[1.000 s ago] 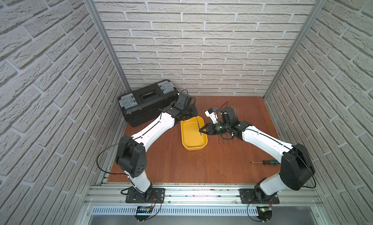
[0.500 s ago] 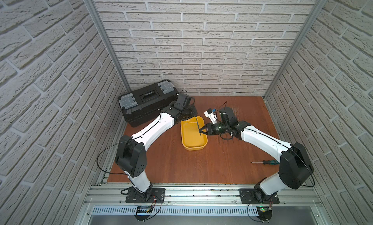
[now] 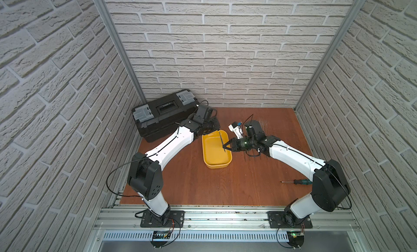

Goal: Take the file tool out of the storage box
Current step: Pick up the file tool from the storage box, then place the file tool at the center of the board.

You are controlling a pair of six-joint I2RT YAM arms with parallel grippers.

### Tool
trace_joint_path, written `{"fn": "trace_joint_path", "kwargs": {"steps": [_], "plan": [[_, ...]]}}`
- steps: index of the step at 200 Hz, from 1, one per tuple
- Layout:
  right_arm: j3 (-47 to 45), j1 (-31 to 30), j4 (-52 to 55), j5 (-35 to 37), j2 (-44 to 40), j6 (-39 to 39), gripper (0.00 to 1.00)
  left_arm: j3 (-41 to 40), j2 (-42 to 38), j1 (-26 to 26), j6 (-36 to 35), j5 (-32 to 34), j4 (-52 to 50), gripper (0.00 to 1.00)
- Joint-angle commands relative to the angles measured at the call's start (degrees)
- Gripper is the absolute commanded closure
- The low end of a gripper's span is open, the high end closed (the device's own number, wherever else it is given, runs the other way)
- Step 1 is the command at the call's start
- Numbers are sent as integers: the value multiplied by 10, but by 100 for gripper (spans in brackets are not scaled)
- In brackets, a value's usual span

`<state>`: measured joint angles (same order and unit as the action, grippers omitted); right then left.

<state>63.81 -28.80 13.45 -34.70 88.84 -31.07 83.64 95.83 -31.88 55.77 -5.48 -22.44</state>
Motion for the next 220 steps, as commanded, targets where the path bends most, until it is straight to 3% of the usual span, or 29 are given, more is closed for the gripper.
{"fn": "trace_joint_path", "kwargs": {"steps": [1, 74, 108, 132, 179, 220], "plan": [[19, -8, 3, 6, -5, 17, 97, -9, -13, 7, -1, -14, 24, 76], [27, -8, 56, 59, -32, 34, 97, 15, -15, 20, -42, -33, 0, 43], [32, -9, 121, 142, -52, 50, 97, 27, -19, 31, -75, -51, -25, 24], [52, -21, 189, 233, -59, 59, 97, 38, -23, 35, -112, -63, -56, 2], [62, -37, 245, 356, -43, 24, 97, 36, -51, 55, -161, -114, -81, 2], [68, -44, 247, 390, 5, 7, 97, 24, -94, 68, -195, -129, -104, 2]]}}
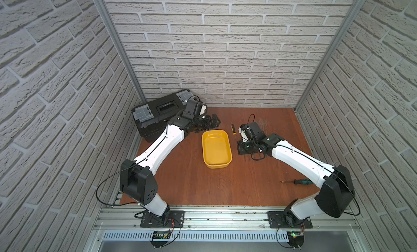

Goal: Take the file tool out of the storage box
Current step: Place the file tool at the center of the board.

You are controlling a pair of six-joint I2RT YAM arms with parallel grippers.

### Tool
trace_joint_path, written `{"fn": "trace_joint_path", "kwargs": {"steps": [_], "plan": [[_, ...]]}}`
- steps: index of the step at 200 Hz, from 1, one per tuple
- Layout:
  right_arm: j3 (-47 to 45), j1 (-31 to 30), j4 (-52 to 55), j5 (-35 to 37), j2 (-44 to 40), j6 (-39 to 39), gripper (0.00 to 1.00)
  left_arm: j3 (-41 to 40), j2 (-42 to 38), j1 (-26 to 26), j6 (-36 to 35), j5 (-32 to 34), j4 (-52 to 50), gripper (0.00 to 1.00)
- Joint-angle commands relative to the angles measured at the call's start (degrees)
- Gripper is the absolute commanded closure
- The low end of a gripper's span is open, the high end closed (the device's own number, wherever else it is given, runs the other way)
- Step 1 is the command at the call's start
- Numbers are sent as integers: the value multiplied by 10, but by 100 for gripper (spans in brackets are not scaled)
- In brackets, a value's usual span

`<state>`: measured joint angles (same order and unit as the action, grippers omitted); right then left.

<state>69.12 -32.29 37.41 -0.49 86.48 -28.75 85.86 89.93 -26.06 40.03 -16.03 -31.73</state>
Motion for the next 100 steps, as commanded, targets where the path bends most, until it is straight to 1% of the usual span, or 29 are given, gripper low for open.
{"fn": "trace_joint_path", "kwargs": {"steps": [1, 53, 100], "plan": [[14, -9, 7, 48, 30, -16, 97, 2, -35, 10, -37, -24, -12, 2], [34, -17, 8, 90, 89, -22, 97, -33, -61, 24, -50, -55, 6, 2], [36, -26, 14, 135, 123, -38, 97, -37, -82, 33, -84, -68, 2, 2]]}}
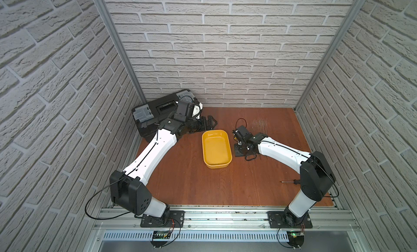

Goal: Take the file tool out of the storage box
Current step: Place the file tool at the center of the board.

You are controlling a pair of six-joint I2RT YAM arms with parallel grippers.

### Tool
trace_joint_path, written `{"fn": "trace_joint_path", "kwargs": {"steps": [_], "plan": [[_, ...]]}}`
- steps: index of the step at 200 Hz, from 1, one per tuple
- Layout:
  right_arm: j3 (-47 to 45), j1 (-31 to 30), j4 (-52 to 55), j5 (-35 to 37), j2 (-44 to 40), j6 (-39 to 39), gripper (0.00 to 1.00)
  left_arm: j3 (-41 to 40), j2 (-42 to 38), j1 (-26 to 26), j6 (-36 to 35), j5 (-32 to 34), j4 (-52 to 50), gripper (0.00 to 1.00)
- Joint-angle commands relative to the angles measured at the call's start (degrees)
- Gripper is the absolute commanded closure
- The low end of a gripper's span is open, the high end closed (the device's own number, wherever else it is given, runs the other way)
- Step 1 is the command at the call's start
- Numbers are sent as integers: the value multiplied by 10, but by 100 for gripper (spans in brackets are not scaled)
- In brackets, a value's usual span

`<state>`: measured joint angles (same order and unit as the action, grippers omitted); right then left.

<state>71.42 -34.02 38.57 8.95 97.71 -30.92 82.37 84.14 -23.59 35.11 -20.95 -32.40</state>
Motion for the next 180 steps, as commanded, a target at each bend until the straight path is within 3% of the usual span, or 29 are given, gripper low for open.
{"fn": "trace_joint_path", "kwargs": {"steps": [1, 180], "plan": [[13, -9, 2, 41, 11, -17, 97, -2, -25, 9, -36, -19, 8, 1], [21, -15, -18, 46, 95, -49, 97, -40, -63, 46, -39, -35, 4, 2]]}}
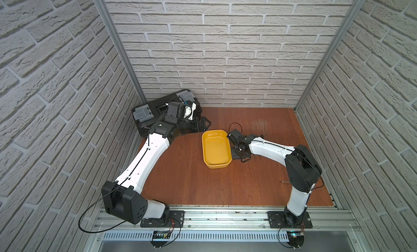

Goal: Take the file tool out of the storage box
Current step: Place the file tool at the center of the board.

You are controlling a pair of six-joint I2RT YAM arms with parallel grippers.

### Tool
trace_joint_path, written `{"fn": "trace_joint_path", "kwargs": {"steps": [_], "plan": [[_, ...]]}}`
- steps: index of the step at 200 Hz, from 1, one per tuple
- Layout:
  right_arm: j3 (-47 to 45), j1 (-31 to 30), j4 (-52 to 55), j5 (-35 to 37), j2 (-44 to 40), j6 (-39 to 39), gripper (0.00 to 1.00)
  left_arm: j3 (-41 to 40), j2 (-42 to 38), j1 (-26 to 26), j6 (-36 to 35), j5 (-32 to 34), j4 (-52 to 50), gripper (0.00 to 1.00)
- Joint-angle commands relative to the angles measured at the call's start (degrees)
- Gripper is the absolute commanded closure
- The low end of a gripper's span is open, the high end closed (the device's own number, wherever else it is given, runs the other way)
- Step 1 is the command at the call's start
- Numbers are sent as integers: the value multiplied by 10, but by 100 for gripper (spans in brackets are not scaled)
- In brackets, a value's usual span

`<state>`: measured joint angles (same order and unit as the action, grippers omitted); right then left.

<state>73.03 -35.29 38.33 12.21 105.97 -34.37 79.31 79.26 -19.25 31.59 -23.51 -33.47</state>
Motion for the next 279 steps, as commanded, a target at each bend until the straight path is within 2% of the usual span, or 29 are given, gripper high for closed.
{"fn": "trace_joint_path", "kwargs": {"steps": [1, 196, 279], "plan": [[4, -2, -16, 13, 13, -14, 97, -10, -14, 3, -3, -10, 15, 1], [-38, 18, -50, 9, 34, -30, 97, -13, -7, 3, 7, -12, 20, 1], [-35, 18, -50, 12, 20, -17, 71, -12, -4, 3, 7, -8, 17, 2]]}}
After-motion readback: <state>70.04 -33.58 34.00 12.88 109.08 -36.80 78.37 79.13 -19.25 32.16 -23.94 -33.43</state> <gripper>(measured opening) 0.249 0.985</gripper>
